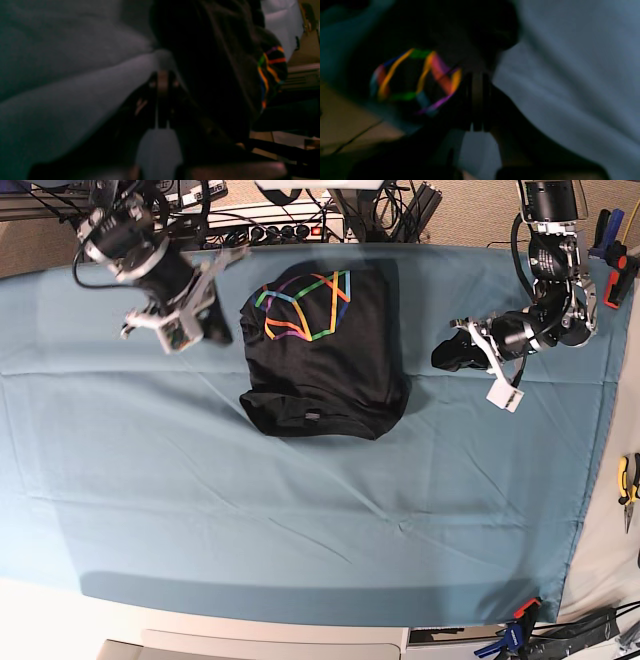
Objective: Fold the T-shirt properly
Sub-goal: 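Press and straighten the printed shirt's collar edge with the right gripper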
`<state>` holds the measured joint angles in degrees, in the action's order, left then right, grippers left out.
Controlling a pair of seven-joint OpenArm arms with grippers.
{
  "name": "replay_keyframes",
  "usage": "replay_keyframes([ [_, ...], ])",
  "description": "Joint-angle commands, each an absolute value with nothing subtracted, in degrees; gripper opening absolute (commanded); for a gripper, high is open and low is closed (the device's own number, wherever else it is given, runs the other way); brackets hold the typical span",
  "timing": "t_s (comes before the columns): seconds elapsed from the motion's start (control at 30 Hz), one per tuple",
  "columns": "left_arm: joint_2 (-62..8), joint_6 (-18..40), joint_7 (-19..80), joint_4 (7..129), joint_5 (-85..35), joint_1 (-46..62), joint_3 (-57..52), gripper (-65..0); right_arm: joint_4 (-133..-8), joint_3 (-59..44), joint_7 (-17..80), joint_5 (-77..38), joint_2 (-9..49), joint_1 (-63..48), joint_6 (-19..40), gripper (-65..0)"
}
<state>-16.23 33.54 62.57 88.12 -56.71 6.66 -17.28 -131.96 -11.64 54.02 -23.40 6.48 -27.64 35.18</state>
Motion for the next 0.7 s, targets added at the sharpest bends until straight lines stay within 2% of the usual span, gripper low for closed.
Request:
replay_keyframes([
  [0.0, -16.8, 34.0, 61.5, 89.0, -58.4, 6.0, -17.5, -65.0, -130.6, -11.3, 52.9, -23.2, 6.2, -26.8, 34.9, -65.0],
  [0.27, -16.8, 34.6, 61.5, 89.0, -58.3, 6.0, -17.5, -65.0, -114.6, -4.4, 54.0, -28.5, 4.9, -21.1, 36.2, -65.0],
  [0.5, -16.8, 34.6, 61.5, 89.0, -58.3, 6.0, -17.5, -65.0, -115.5, -2.4, 63.8, -30.4, 4.9, -21.6, 34.7, -65.0],
  [0.67, -16.8, 34.6, 61.6, 89.0, -58.3, 6.0, -17.5, -65.0, -119.0, -3.7, 64.5, -28.9, 6.3, -24.9, 34.5, -65.0],
])
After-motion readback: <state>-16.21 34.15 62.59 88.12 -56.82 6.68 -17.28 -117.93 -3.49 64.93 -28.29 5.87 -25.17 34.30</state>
